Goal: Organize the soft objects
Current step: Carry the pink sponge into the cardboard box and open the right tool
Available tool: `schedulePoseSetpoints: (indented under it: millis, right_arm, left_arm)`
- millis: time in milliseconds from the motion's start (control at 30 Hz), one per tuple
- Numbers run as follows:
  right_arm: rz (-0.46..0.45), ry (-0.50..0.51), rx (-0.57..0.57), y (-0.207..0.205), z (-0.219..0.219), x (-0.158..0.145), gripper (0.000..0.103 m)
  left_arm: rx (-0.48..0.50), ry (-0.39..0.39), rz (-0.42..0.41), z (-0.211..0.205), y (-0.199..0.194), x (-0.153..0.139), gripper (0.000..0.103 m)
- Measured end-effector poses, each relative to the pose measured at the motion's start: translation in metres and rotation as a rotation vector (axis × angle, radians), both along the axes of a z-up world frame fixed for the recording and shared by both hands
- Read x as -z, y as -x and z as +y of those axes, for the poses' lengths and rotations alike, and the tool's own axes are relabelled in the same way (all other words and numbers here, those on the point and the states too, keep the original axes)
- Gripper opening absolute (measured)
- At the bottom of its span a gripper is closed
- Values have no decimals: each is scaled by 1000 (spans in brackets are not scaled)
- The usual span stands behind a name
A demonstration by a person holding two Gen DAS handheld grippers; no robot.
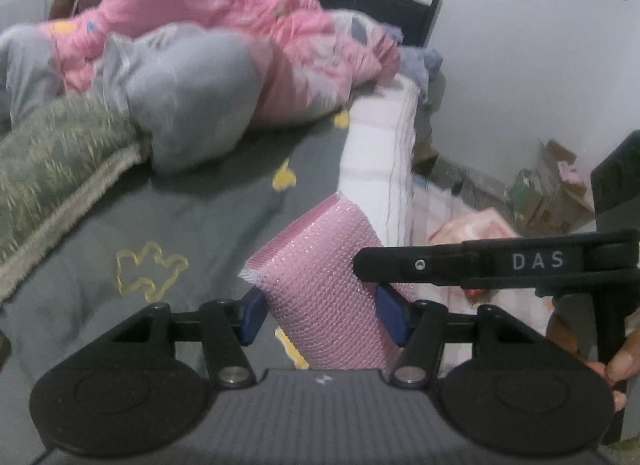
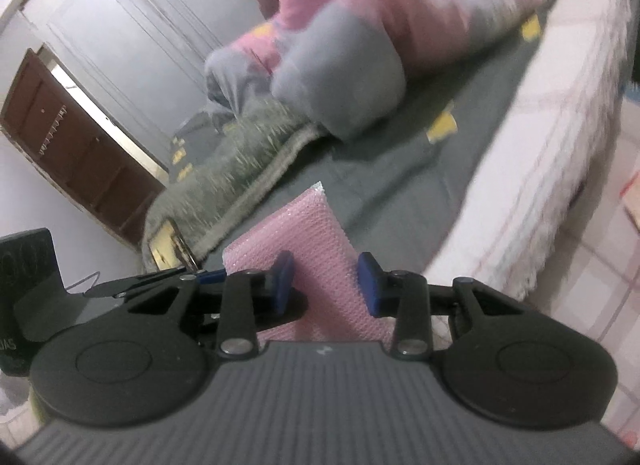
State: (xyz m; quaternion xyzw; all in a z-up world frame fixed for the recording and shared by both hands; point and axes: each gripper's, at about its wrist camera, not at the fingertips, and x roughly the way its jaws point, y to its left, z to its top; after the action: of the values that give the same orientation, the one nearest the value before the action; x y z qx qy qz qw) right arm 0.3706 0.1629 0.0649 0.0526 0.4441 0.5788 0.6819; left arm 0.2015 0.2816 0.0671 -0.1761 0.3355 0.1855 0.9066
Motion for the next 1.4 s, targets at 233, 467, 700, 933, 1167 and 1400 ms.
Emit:
schedulePoseSetpoints:
  millis: [233,467,700,933,1167,1400]
  right_arm:
    - [-102,-47,54,26,-46,-69,33]
    - [-131,-30,276,45,-188,-125,33]
    - [-61,33,581,56,-356,-123,33]
    - [154,40,807,45,-491,-51,33]
    - [377,11,899,17,-548,43,33]
    - [536,17,920,-26,-546,121,31]
  left_arm:
    - [55,-45,-92,-35,19,-54,59]
    - [297,-39,-162,-128,7,-96,59]
    - [601,59,-102,-248,-46,-92,59]
    - [801,76,78,-360,-112,-44,60]
    - [864,8,251,-426,-171,12,60]
    - [857,-102,330,-458,-202,46,67]
